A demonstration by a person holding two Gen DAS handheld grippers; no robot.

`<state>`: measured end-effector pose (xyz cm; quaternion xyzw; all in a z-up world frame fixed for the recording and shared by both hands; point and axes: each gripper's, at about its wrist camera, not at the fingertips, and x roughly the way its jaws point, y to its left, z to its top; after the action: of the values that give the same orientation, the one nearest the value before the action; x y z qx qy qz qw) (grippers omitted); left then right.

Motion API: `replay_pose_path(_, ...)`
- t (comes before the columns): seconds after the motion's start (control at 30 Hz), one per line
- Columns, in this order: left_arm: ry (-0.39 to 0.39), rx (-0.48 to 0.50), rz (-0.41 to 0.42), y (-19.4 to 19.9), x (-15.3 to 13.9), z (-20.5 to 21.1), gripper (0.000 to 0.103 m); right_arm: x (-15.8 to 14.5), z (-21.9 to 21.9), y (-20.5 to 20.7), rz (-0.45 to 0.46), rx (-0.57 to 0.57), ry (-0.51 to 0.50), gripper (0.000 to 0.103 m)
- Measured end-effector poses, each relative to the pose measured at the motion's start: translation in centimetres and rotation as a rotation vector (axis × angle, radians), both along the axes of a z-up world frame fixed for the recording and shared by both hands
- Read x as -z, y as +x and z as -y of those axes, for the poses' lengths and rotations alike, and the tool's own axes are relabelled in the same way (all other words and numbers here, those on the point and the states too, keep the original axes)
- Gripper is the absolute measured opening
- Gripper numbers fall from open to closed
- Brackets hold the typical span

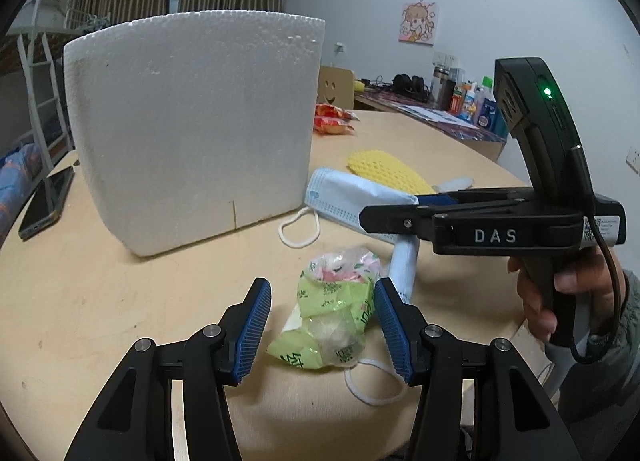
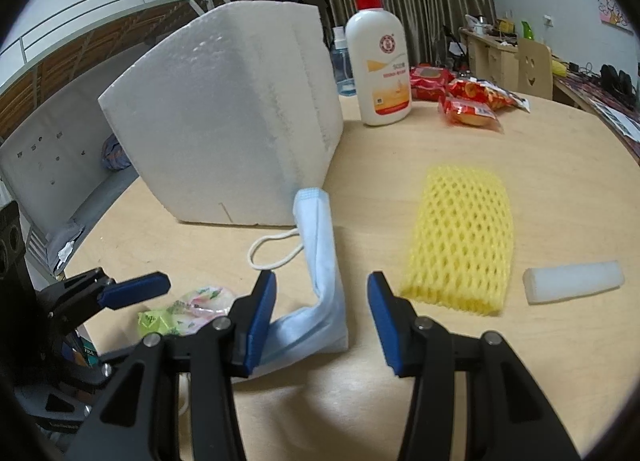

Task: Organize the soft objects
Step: 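Lift the bag with the left gripper while the right gripper approaches the blue mask, then close the right gripper on the blue face mask and lift it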

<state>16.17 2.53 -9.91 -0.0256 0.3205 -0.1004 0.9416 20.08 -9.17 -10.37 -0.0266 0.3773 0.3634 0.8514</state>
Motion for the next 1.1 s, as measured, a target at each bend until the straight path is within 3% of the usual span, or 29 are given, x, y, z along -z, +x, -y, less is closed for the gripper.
replay_pose_path(0.23,0.013,0.012,-0.032,0.0,0.4,0.4,0.056,0.2,-0.3,-0.2,-0.002,0.002,-0.006,0.053)
replay_pose_path(0.43,-0.02,-0.017,-0.062,0.8,1.0,-0.4,0.055,0.3,-0.7,-0.4,0.001,0.006,-0.017,0.053)
replay_pose_path(0.47,-0.011,-0.017,-0.054,0.8,1.1,-0.4,0.054,0.3,-0.7,-0.5,0.002,0.006,-0.018,0.053)
replay_pose_path(0.53,-0.005,-0.01,-0.053,0.7,1.1,-0.2,0.038,0.4,-0.7,-0.6,0.006,0.006,-0.021,0.053)
replay_pose_path(0.63,-0.018,-0.018,-0.049,0.7,1.1,-0.3,0.032,0.5,-0.7,-0.6,0.005,0.012,-0.022,0.053)
replay_pose_path(1.0,-0.02,-0.045,0.0,0.2,1.1,-0.6,0.031,1.1,-0.6,-1.3,0.028,0.041,-0.039,0.053)
replay_pose_path(1.07,-0.025,-0.046,0.009,0.2,1.2,-0.7,0.031,1.1,-0.7,-1.5,0.043,0.049,-0.048,0.049)
replay_pose_path(1.1,-0.028,-0.049,0.012,0.1,1.2,-0.9,0.031,1.2,-0.7,-1.7,0.055,0.052,-0.057,0.039)
